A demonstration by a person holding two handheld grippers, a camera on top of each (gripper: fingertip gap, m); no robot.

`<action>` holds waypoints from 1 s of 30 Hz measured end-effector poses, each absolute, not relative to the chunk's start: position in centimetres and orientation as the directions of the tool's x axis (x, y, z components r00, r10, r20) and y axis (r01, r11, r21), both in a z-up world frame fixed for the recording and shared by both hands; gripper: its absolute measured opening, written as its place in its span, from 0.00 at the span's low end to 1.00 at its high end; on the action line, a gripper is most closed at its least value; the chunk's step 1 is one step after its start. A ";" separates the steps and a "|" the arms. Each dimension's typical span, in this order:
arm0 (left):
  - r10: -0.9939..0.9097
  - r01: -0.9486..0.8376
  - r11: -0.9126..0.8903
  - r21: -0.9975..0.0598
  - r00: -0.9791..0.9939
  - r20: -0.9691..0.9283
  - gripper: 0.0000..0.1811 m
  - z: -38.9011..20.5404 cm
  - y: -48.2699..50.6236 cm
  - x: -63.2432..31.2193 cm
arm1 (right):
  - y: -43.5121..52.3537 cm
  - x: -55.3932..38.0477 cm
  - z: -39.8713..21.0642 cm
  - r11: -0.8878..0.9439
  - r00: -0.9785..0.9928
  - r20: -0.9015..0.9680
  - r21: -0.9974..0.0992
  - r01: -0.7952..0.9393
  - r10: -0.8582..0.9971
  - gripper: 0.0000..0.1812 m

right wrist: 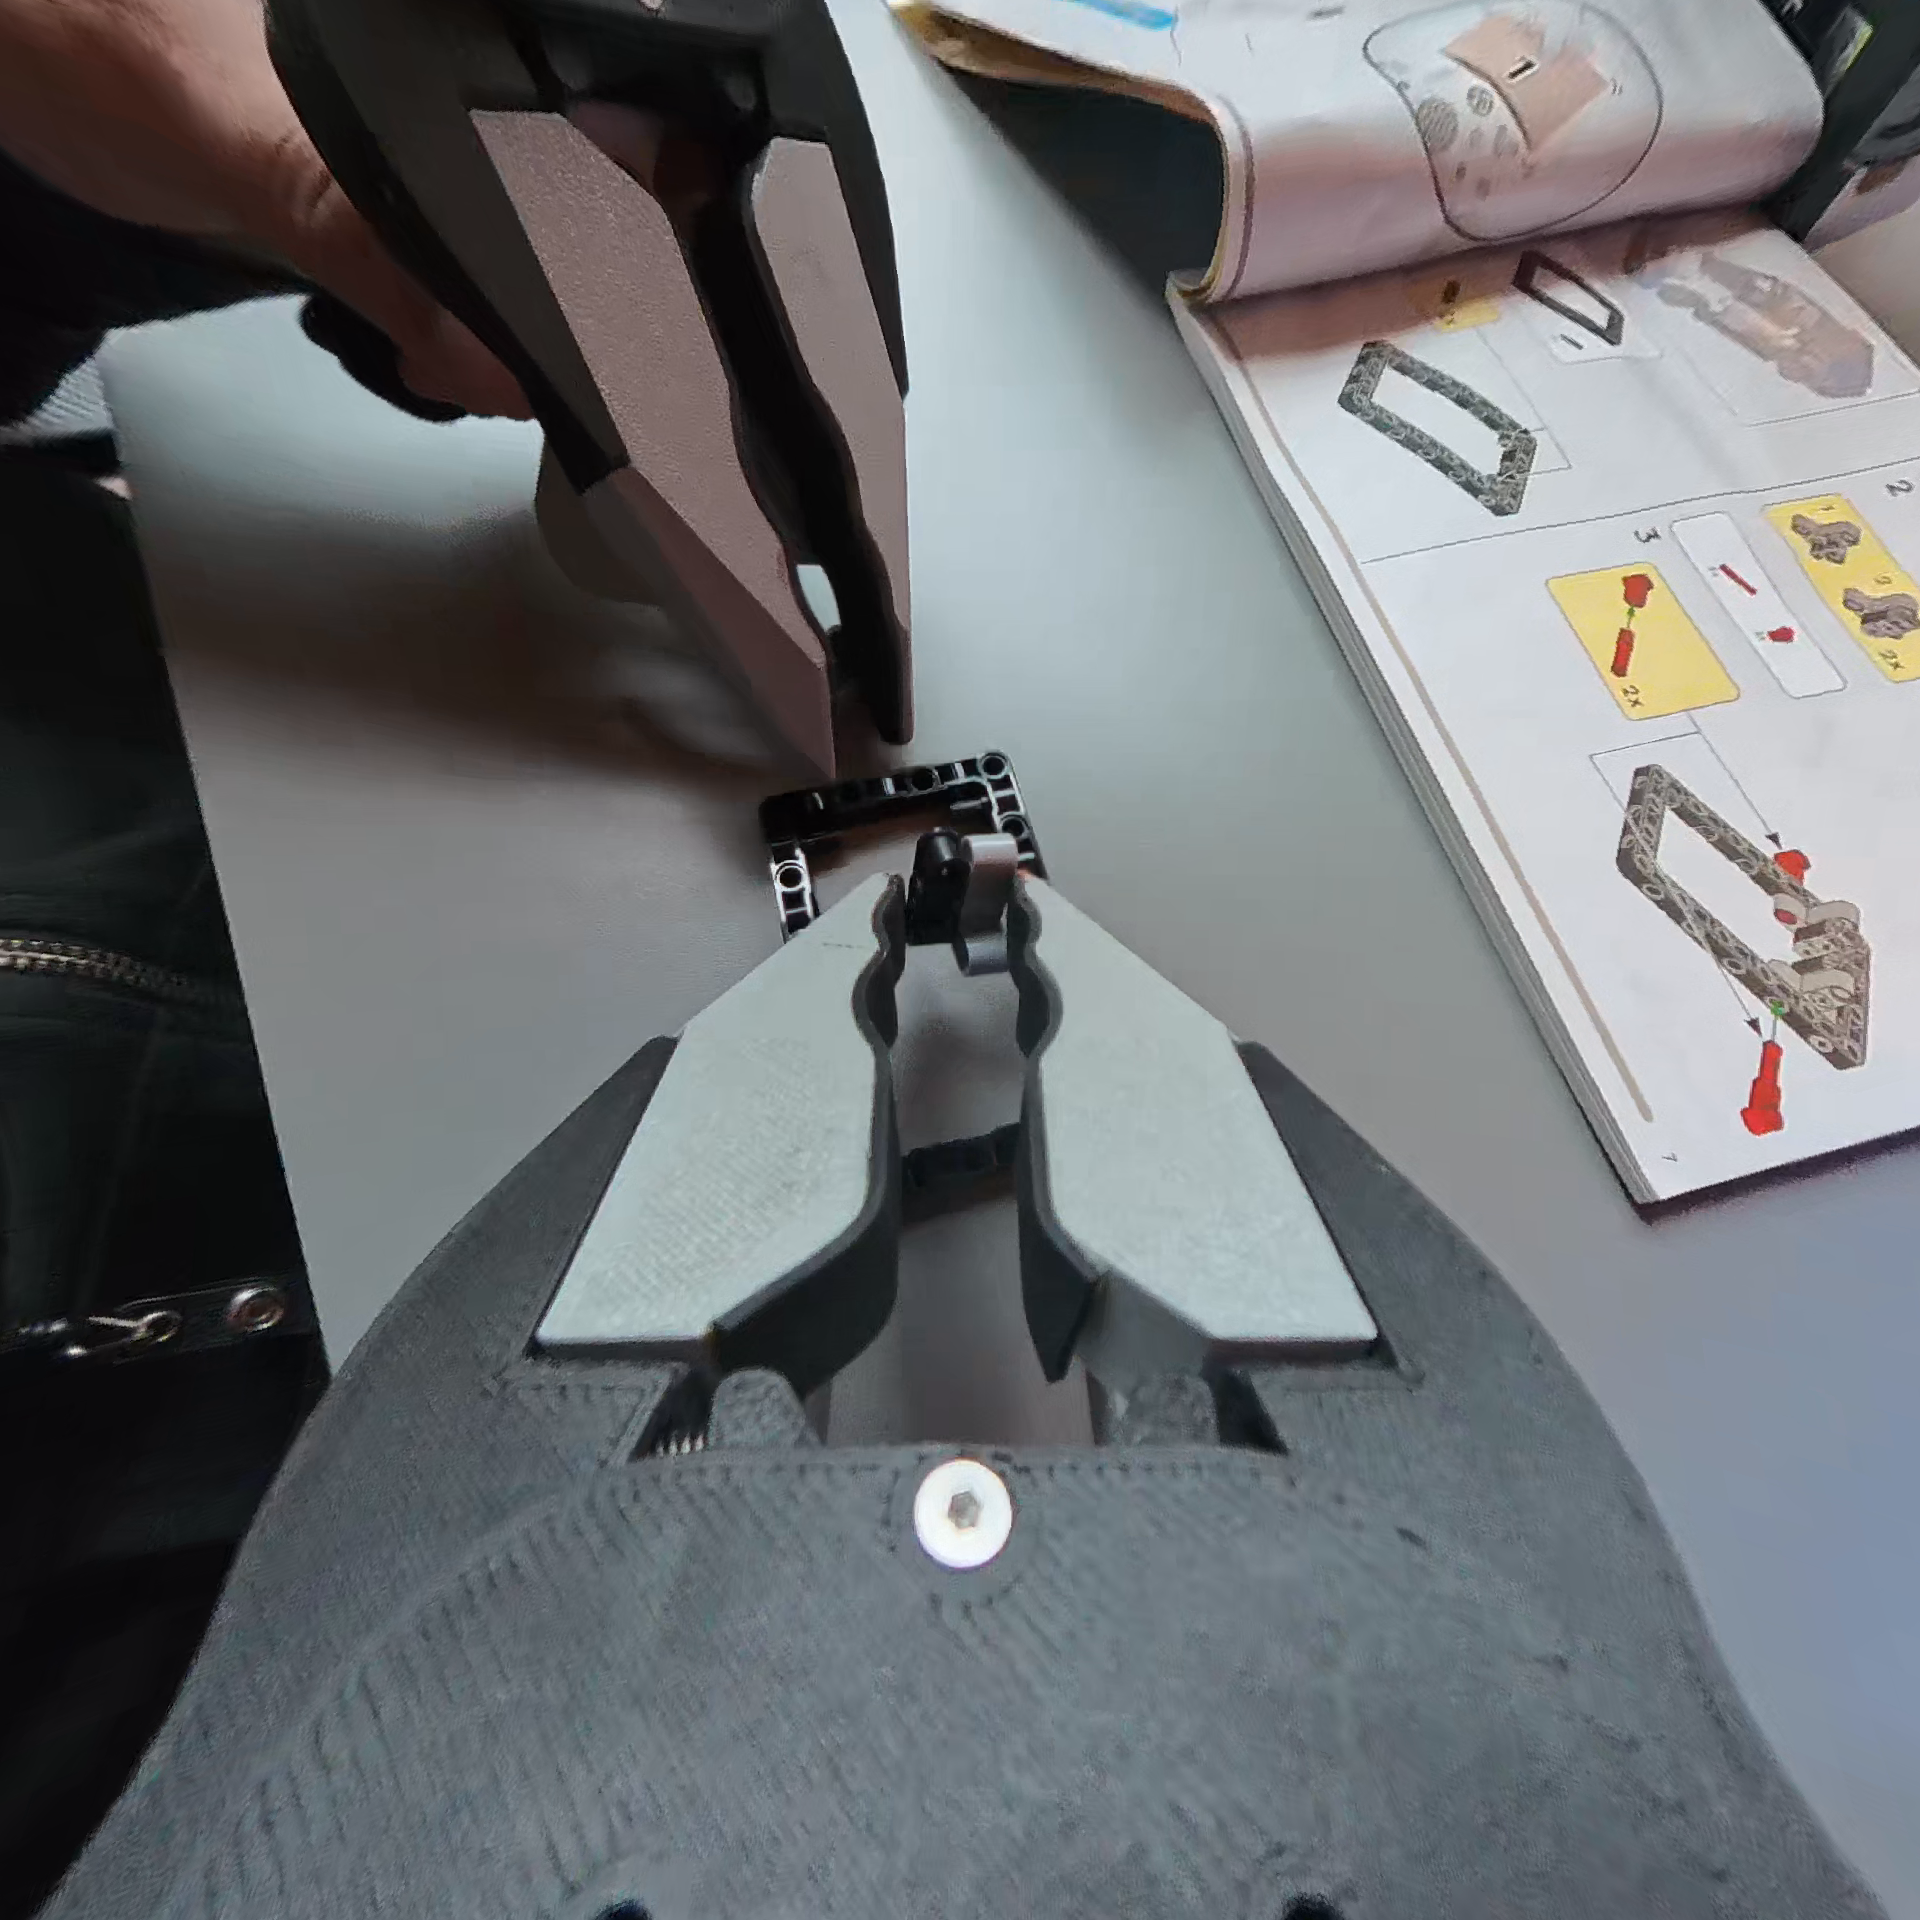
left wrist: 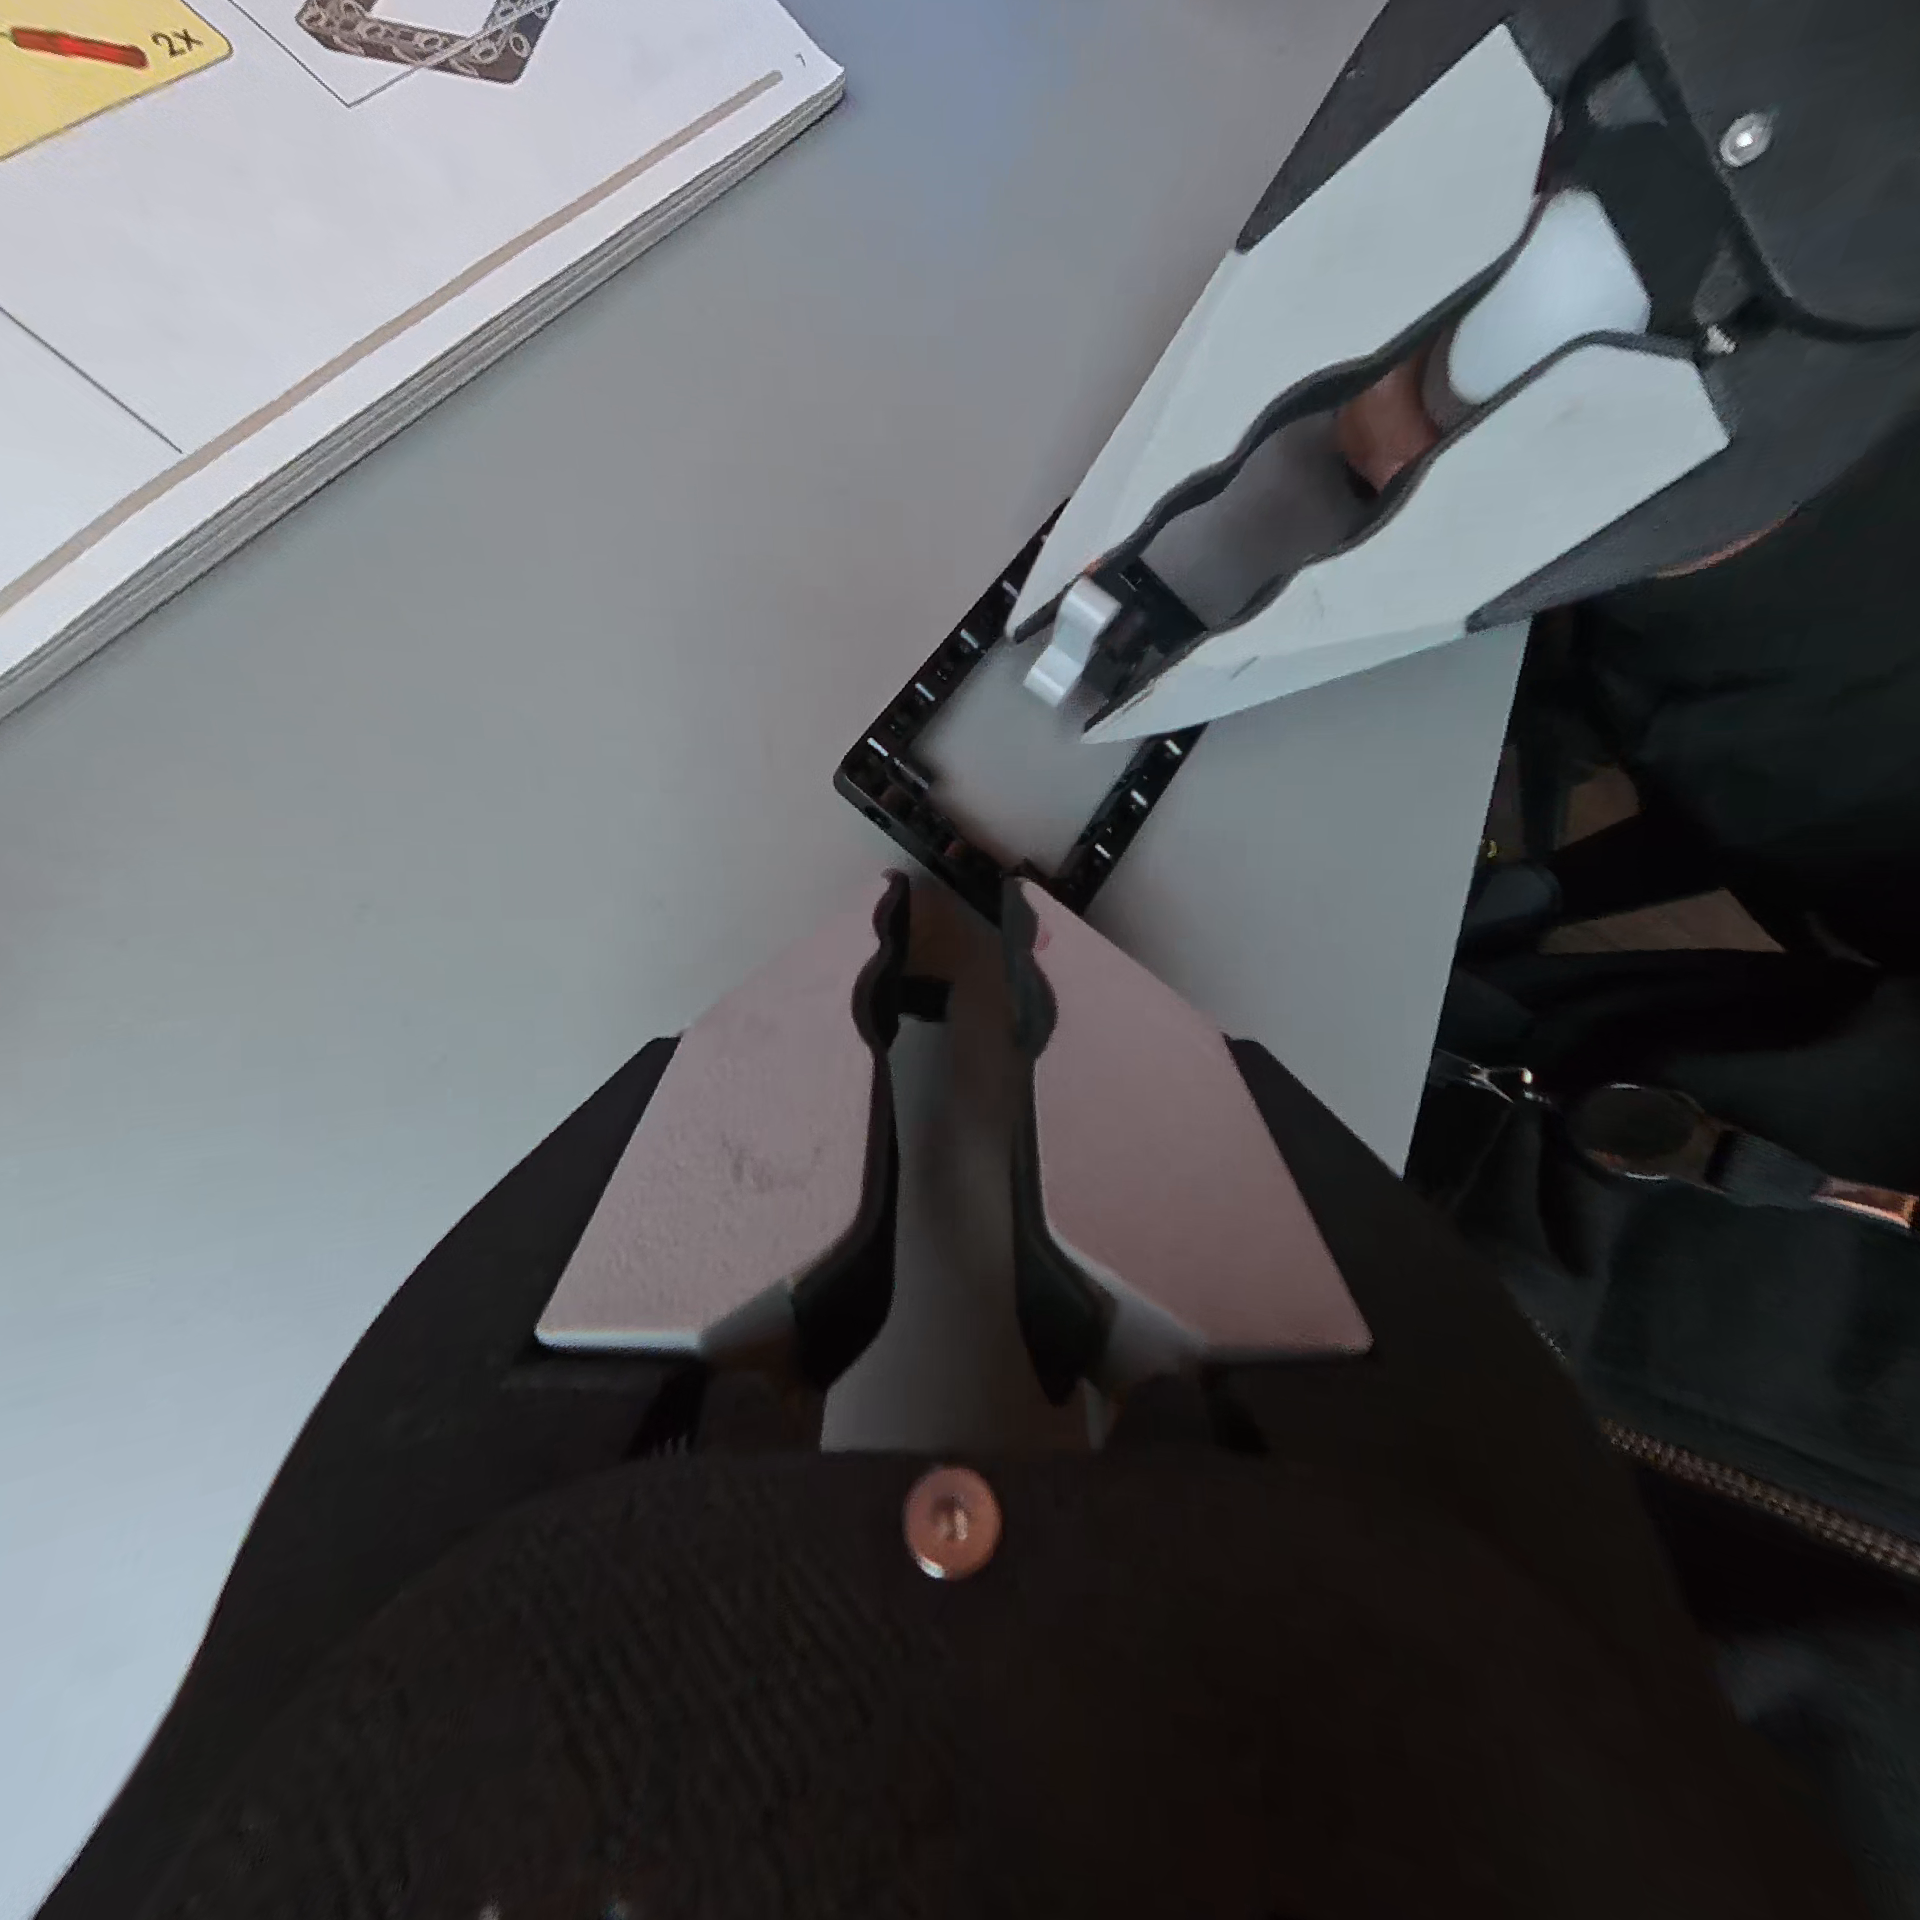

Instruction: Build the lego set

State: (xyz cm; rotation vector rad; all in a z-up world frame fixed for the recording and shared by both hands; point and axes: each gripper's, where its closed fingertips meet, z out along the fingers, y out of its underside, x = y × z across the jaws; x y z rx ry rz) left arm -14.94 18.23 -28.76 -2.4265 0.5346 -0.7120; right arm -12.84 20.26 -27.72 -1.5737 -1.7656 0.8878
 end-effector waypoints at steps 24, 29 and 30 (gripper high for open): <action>-0.618 -0.253 -0.488 -0.835 0.776 0.126 0.12 -25.7 23.0 -18.3 | 22.9 -11.3 -20.4 -0.086 -0.147 -0.105 -0.988 0.130 0.984 0.09; -0.612 -0.295 -0.494 -0.818 0.786 0.087 0.11 -26.4 23.1 -18.5 | 23.6 -11.0 -20.0 -0.104 -0.110 -0.115 -0.989 0.103 0.987 0.09; -0.608 -0.295 -0.497 -0.816 0.789 0.085 0.11 -26.5 23.1 -18.6 | 23.9 -11.0 -20.0 -0.112 -0.099 -0.122 -0.989 0.100 0.988 0.09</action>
